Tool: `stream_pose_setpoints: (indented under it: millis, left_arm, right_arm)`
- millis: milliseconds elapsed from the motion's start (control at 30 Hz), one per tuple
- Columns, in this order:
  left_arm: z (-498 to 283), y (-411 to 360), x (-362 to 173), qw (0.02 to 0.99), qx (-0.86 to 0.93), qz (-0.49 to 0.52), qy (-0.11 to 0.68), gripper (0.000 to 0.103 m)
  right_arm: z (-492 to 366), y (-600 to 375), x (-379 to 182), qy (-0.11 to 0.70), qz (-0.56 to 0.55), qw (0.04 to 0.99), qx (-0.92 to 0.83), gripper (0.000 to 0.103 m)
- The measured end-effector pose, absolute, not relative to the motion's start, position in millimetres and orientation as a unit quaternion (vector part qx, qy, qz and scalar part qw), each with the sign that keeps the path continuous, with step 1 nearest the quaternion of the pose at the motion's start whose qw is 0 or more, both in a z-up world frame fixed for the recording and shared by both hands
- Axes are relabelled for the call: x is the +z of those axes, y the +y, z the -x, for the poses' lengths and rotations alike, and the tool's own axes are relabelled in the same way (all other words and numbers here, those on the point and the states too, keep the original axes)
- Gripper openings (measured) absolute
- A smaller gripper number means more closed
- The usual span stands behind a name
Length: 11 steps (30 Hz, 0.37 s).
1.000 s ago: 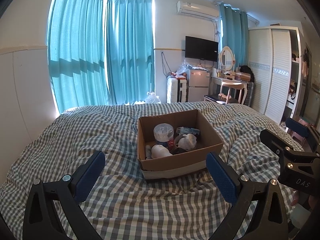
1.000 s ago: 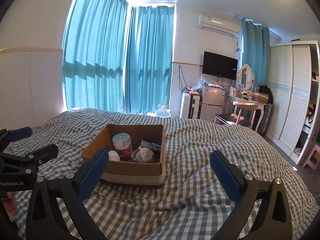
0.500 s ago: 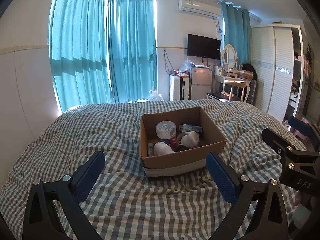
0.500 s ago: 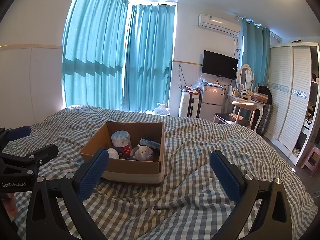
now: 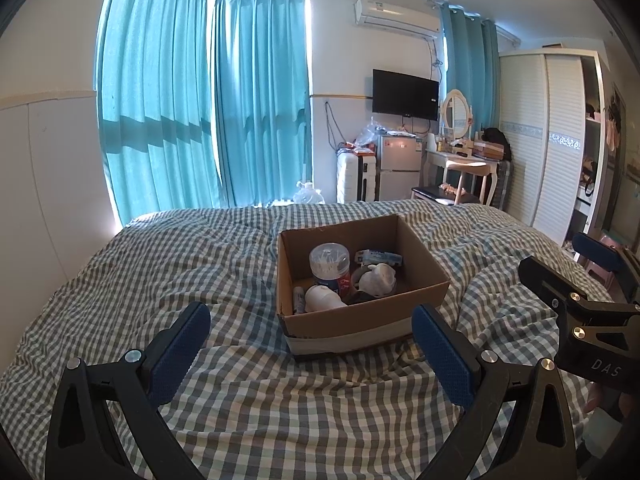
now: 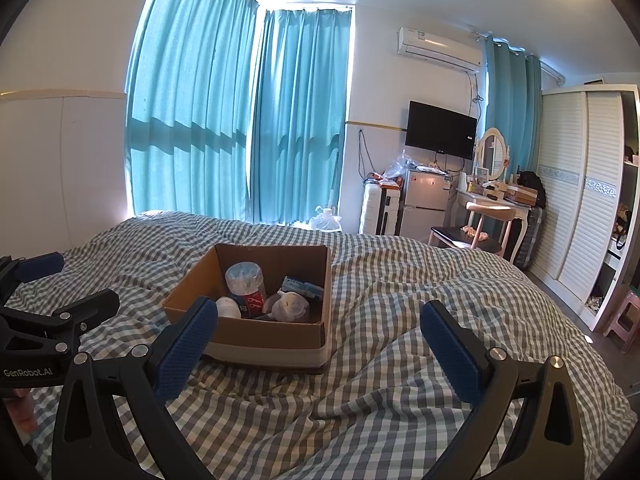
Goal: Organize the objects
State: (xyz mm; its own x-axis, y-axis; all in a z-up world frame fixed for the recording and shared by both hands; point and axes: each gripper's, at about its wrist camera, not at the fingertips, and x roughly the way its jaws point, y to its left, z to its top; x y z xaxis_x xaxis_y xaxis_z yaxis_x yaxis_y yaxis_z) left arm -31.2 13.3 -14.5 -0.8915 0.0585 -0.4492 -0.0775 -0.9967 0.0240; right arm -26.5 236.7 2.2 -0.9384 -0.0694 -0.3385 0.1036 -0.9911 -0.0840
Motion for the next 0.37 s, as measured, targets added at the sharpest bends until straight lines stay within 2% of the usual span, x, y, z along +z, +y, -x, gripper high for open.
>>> stream_pose_setpoints:
  millis: [367]
  left_arm:
    - [33.4,7.8,-14.9,0.031,0.972,0.232,0.009,0.103]
  right_arm:
    - [28.3,233.3,2.1,0.057,-0.175,0.046,-0.982,0.102]
